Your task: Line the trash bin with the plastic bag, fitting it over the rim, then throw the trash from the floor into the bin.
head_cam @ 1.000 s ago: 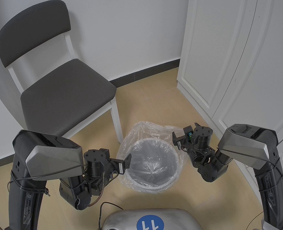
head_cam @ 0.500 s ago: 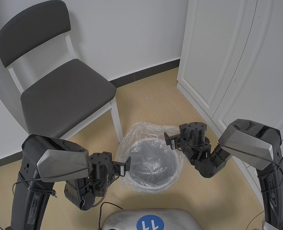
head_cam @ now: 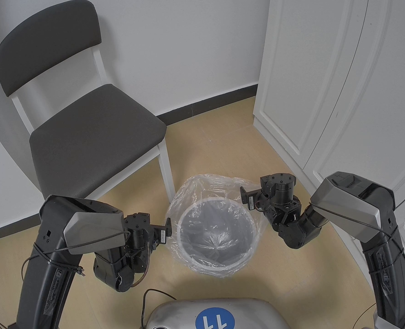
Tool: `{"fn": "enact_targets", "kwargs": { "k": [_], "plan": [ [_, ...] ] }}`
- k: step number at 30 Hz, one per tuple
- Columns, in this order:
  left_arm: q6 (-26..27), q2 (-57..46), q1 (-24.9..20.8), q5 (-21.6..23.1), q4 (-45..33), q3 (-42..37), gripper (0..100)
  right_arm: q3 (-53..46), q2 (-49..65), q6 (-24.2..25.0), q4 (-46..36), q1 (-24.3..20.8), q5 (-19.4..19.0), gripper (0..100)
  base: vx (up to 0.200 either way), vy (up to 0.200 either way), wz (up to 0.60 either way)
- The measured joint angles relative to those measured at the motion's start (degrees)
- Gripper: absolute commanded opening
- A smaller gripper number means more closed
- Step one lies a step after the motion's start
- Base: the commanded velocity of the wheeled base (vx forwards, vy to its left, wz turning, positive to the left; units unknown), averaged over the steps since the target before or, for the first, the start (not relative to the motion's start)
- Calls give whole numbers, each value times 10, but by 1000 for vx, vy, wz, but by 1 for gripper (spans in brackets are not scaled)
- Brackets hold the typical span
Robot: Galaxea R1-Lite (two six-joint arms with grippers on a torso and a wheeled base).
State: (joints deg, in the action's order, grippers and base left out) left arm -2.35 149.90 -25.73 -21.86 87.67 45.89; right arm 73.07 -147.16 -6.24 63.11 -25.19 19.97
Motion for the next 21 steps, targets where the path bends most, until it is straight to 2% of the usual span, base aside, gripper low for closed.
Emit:
{"fn": "enact_targets", "kwargs": {
  "k": [12, 21],
  "plan": [
    [6, 17, 18, -11, 0, 33, 100, 60, -47, 3, -12, 14, 0, 100, 0, 0, 0],
    [6, 35, 22, -11, 0, 47, 100, 115, -94, 38, -58, 24, 1, 100, 0, 0, 0]
  ]
}}
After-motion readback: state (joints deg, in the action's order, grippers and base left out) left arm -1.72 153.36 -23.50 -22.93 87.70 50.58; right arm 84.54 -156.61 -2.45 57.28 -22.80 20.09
